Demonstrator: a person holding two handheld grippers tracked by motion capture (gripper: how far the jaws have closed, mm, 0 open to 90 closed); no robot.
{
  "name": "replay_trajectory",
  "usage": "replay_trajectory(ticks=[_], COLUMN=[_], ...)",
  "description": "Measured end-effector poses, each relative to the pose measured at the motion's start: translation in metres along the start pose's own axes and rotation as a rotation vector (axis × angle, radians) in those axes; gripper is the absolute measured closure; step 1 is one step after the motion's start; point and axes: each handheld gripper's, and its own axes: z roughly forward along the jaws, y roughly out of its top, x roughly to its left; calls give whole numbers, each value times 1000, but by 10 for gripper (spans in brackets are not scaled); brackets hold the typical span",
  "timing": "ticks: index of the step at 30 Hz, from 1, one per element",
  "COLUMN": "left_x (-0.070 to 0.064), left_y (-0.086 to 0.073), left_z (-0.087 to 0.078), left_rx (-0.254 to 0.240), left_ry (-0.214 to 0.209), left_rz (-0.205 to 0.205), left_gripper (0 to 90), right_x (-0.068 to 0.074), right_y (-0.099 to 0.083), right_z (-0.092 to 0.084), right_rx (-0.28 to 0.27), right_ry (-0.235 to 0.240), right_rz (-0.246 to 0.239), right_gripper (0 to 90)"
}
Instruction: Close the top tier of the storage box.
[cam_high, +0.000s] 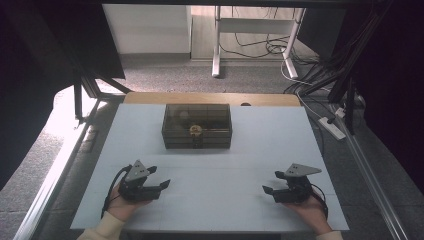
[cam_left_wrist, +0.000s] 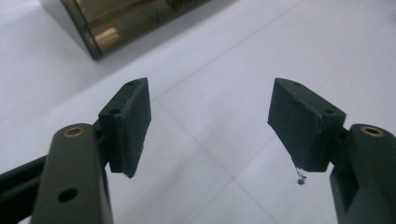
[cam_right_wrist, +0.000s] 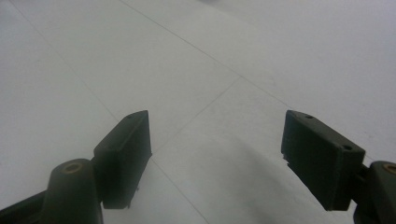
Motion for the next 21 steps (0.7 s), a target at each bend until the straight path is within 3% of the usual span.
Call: replay_trajectory(ticks=[8, 21], left_x=[2, 2], left_y=[-15, -16], left_z=[-8, -6], left_rx=[19, 27], left_ry=[15, 8], left_rz=[-30, -38], left_gripper=[258, 247], right_x=[0, 0], right_y=[0, 1], right_z=[-2, -3], right_rx=[-19, -36], right_ry=[1, 2], right_rz=[-5, -16], right_gripper=[241, 241])
